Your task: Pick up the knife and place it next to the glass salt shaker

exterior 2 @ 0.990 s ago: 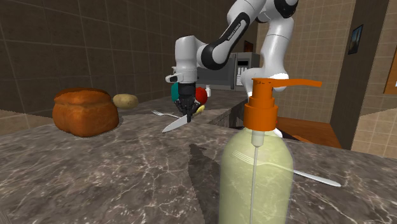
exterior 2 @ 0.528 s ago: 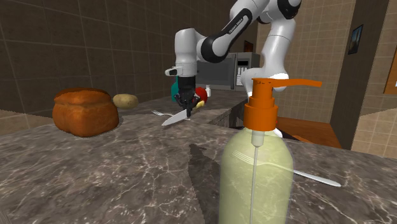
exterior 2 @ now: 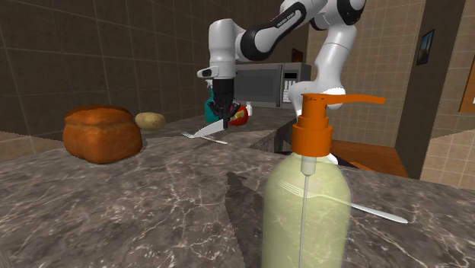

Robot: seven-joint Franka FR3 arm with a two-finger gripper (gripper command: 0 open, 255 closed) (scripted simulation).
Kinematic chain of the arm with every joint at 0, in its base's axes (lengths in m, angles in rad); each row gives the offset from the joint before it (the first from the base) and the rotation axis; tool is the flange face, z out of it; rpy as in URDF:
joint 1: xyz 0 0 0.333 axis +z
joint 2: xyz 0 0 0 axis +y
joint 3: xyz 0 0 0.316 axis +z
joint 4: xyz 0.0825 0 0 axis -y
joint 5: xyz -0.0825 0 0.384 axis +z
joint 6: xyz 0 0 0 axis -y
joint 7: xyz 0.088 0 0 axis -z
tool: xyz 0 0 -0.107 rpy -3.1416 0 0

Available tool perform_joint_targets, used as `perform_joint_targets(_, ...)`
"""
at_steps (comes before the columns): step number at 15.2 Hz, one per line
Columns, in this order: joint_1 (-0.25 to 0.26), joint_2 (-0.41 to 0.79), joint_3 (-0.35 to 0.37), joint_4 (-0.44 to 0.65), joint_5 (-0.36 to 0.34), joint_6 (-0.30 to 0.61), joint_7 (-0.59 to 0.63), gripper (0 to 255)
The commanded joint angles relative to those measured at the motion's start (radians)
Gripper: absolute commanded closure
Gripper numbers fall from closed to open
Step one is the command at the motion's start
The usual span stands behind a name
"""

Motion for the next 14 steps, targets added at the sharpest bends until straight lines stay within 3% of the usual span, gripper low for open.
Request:
perform_joint_targets(1,0.000,-0.014,0.002,0.018,0.001,-0.033,0.000,255)
perform_joint_targets(14,0.002,-0.076,0.013,0.151,0.008,-0.228,-0.002,255)
